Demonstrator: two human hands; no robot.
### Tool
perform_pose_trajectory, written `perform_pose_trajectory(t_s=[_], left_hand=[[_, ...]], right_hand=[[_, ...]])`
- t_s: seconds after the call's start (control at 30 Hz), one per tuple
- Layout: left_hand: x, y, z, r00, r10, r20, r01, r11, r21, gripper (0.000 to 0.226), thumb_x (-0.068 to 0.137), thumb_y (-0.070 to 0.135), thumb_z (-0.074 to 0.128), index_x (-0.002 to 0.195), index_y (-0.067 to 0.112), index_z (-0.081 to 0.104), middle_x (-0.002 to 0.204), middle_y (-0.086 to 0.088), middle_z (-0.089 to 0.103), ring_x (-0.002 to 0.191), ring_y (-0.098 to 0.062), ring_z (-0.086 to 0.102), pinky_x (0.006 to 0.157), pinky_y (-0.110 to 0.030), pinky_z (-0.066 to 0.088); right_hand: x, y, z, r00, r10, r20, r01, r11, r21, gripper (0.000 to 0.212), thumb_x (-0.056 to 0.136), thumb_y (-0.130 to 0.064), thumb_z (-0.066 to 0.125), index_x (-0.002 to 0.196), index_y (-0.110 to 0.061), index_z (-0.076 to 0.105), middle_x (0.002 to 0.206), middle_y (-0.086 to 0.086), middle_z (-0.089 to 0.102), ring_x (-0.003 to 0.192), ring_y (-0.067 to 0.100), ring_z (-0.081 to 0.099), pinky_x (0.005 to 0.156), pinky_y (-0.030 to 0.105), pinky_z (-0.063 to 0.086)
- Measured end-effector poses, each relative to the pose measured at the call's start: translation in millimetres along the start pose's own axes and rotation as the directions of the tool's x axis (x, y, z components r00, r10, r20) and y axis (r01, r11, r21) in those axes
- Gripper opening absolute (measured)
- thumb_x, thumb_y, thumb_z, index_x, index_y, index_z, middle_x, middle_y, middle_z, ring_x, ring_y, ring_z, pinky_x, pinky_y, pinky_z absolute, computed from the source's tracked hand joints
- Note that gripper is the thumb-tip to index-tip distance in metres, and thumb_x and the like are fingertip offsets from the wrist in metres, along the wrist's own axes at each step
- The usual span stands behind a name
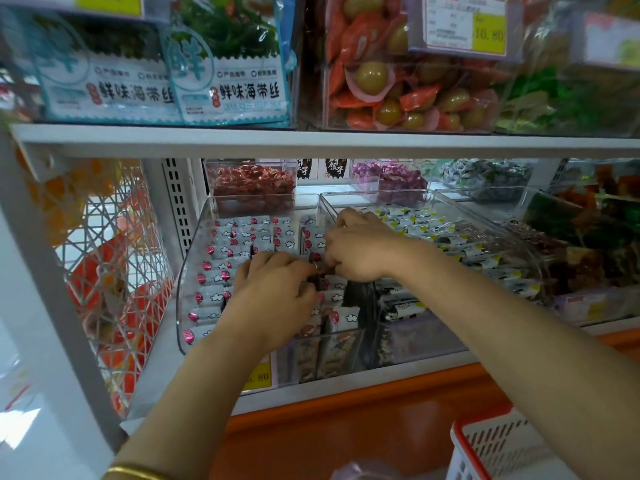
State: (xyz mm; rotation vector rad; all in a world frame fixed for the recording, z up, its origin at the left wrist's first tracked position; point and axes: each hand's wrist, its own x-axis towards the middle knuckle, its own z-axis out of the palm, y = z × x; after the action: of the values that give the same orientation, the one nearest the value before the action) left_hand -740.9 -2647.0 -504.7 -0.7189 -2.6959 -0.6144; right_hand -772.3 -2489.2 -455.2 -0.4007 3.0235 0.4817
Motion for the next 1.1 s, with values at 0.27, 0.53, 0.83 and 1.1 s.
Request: perform_pose_trajectory(t_s=[0.27, 0.53, 0.83, 1.1], left_hand=[[0, -9, -9, 0.997, -0.066, -0.029, 0.067, 0.998, 0.007, 0.035, 0.090, 0.020, 0.047, 0.122, 0.024, 0.060, 0.129, 0.001, 0.053, 0.122, -0.024, 0.035, 0.103, -0.037, 0.028], [-1, -5, -13, 0.998, -0.064, -0.021, 0.062, 0.996, -0.061, 0.035, 0.090, 0.014, 0.046, 0.120, 0.020, 0.061, 0.126, -0.004, 0.054, 0.121, -0.027, 0.038, 0.104, -0.043, 0.032], [-2, -4, -18, 0.987, -0.101, -0.124, 0.071, 0.972, -0.225, 0.028, 0.092, 0.013, 0.047, 0.113, 0.016, 0.065, 0.119, -0.005, 0.057, 0.115, -0.024, 0.044, 0.096, -0.031, 0.037], [-8, -2, -24, 0.977, -0.196, -0.085, 0.135, 0.877, -0.462, 0.038, 0.097, 0.021, 0.047, 0.134, 0.013, 0.048, 0.106, 0.003, 0.059, 0.088, -0.012, 0.056, 0.072, -0.023, 0.042]], right_hand=[[11, 5, -23, 0.963, 0.073, -0.260, 0.002, 0.962, 0.275, 0.033, 0.089, -0.006, 0.047, 0.107, -0.024, 0.068, 0.119, 0.004, 0.061, 0.117, 0.023, 0.048, 0.092, 0.037, 0.044], [32, -12, -9, 0.981, 0.041, -0.187, -0.028, 0.997, 0.072, 0.033, 0.086, -0.004, 0.048, 0.059, -0.019, 0.037, 0.067, -0.006, 0.035, 0.106, 0.024, 0.040, 0.076, 0.033, 0.027], [-7, -4, -13, 0.728, 0.290, -0.621, -0.086, 0.937, 0.338, 0.010, 0.089, -0.011, 0.053, 0.092, -0.007, 0.061, 0.101, 0.009, 0.059, 0.087, 0.026, 0.058, 0.070, 0.037, 0.051], [-56, -10, -1, 0.475, 0.632, -0.612, 0.105, 0.650, 0.753, 0.013, 0.088, -0.010, 0.054, 0.078, -0.006, 0.047, 0.068, 0.005, 0.052, 0.056, 0.017, 0.049, 0.049, 0.033, 0.036]])
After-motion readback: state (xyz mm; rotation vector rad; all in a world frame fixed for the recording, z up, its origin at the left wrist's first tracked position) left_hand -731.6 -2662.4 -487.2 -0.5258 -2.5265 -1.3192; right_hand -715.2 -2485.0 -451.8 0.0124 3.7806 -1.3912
